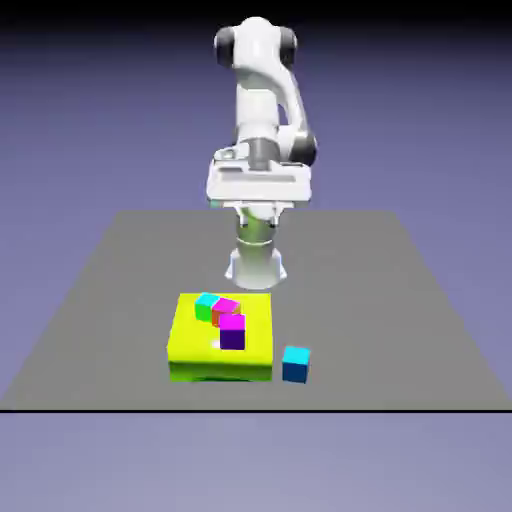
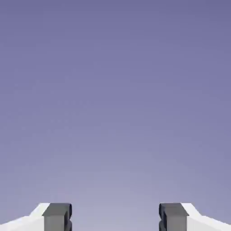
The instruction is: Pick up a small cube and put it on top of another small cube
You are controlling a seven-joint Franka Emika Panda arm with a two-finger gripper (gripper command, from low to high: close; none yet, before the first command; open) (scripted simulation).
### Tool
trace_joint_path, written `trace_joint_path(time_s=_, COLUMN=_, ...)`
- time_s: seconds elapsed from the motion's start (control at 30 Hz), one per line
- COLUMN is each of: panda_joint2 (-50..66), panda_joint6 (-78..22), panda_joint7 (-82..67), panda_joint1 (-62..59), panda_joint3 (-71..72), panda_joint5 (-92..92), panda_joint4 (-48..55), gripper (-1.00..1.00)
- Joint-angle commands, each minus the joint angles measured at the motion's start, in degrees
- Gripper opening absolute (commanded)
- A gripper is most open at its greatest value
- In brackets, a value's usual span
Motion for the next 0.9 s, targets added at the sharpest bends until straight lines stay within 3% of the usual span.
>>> trace_joint_path(time_s=0.0, panda_joint2=2.08, panda_joint6=-1.65, panda_joint7=-1.42, panda_joint1=1.55, panda_joint3=-0.72, panda_joint5=-0.98, panda_joint4=1.09, gripper=0.0)
trace_joint_path(time_s=0.73, panda_joint2=47.76, panda_joint6=-37.81, panda_joint7=-32.52, panda_joint1=35.61, panda_joint3=-16.55, panda_joint5=-22.6, panda_joint4=24.95, gripper=0.0)
trace_joint_path(time_s=0.87, panda_joint2=49.94, panda_joint6=-37.39, panda_joint7=-31.12, panda_joint1=32.01, panda_joint3=-13.38, panda_joint5=-25.58, panda_joint4=25.44, gripper=0.0)
